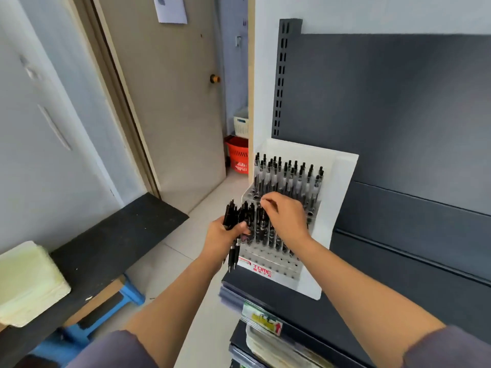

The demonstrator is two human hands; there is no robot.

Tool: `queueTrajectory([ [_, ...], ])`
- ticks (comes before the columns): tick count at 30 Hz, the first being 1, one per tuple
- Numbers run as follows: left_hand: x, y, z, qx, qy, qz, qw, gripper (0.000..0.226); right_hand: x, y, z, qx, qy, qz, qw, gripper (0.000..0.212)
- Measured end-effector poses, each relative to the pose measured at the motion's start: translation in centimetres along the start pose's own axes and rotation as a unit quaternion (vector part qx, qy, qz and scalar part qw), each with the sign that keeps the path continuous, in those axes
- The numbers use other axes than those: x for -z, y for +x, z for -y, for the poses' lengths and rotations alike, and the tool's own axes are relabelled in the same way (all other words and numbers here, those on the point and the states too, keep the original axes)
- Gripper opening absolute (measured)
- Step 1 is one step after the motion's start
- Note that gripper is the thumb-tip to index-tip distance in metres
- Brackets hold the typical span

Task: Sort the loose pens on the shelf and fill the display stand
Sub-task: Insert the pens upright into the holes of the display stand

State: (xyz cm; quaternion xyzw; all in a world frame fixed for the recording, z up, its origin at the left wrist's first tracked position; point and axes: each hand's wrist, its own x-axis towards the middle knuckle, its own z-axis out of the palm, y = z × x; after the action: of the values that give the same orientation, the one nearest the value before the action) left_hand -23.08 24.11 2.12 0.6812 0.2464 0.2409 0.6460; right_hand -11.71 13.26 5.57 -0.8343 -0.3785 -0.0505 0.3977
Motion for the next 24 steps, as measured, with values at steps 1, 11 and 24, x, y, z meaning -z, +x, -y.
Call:
queueTrajectory([
  [1,0.3,0.3,0.1,0.001,-0.010,0.014,1.000,0.003,-0.1,-0.1,0.1,-0.011,-0.002,-0.003,1.000,0.020],
  [11,1.5,1.3,0.6,0.018,-0.028,0.073,0.997,0.008,-0.4,0.1,2.3,-0.060,-0.018,-0.065,0.996,0.019],
  [24,2.6,0.4,0.7,0.095,-0.104,0.060,0.988,0.012,-1.5,-0.4,2.1,-0.039,-0.109,0.023,0.993,0.022],
])
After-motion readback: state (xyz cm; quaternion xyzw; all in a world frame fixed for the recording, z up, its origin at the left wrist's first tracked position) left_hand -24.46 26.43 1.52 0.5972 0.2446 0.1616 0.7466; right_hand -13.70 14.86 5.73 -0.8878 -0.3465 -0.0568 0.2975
